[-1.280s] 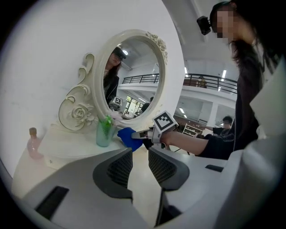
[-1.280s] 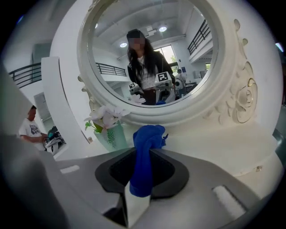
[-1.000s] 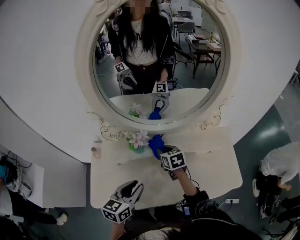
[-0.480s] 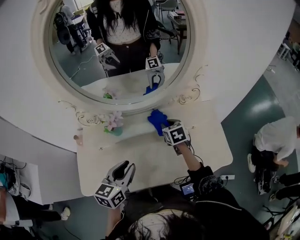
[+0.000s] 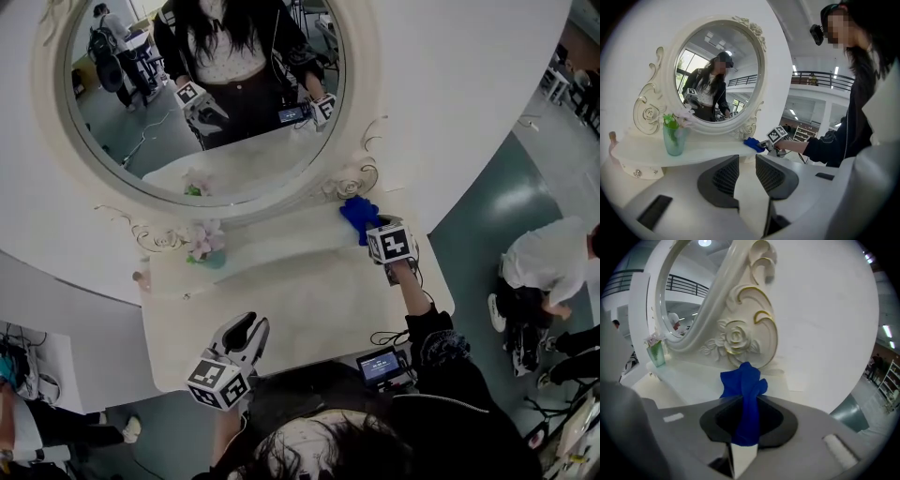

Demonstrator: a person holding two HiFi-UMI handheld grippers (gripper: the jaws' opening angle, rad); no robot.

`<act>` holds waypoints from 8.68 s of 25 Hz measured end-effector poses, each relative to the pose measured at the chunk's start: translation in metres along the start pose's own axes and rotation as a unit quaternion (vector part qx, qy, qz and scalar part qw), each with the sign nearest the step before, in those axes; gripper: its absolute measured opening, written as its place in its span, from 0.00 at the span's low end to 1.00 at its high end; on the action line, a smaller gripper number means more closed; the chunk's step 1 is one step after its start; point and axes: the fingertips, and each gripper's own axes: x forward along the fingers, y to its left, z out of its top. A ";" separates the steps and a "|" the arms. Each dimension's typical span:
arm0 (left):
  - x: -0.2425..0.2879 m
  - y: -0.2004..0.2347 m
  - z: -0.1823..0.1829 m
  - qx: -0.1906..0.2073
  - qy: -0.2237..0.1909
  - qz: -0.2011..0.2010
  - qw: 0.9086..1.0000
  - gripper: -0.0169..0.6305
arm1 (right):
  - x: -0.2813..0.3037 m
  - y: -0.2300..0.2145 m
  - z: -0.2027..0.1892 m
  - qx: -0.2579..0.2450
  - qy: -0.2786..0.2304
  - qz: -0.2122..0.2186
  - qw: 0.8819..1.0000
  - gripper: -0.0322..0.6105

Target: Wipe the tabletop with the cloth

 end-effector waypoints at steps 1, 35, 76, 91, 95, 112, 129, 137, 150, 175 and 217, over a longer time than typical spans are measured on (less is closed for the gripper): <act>0.000 0.001 0.000 0.000 0.001 0.001 1.000 0.20 | -0.004 -0.012 -0.001 0.003 0.003 -0.014 1.000 0.19; -0.194 0.142 -0.050 -0.027 -0.003 0.067 0.997 0.20 | -0.074 0.342 -0.029 0.052 -0.011 0.129 0.990 0.19; -0.277 0.210 -0.085 -0.056 0.006 0.087 0.995 0.20 | 0.025 0.552 -0.084 -0.141 0.053 0.155 0.976 0.19; -0.196 0.154 -0.072 -0.034 0.025 0.042 0.998 0.20 | 0.007 0.412 -0.106 -0.103 0.067 0.120 0.985 0.19; -0.159 0.124 -0.069 -0.024 0.039 0.026 0.999 0.20 | 0.002 0.358 -0.112 -0.084 0.062 0.106 0.989 0.19; -0.002 -0.019 -0.070 -0.009 0.072 -0.001 0.997 0.20 | -0.030 0.089 -0.152 -0.051 0.043 0.045 0.997 0.19; 0.048 -0.083 -0.075 -0.005 0.093 -0.020 0.995 0.20 | -0.076 -0.124 -0.201 0.021 0.055 -0.084 0.995 0.19; 0.033 -0.074 -0.090 -0.034 0.094 -0.015 0.995 0.20 | -0.070 -0.126 -0.202 0.063 0.038 -0.105 0.992 0.19; -0.043 -0.020 -0.087 -0.018 0.069 -0.011 0.997 0.20 | -0.114 -0.009 -0.154 0.063 0.011 -0.064 0.996 0.19; -0.283 0.172 -0.123 -0.067 -0.001 0.096 0.993 0.20 | -0.081 0.550 -0.060 -0.073 -0.005 0.229 0.971 0.19; -0.179 0.084 -0.110 -0.024 0.055 0.028 0.998 0.20 | -0.044 0.428 -0.149 -0.133 0.057 0.158 0.977 0.19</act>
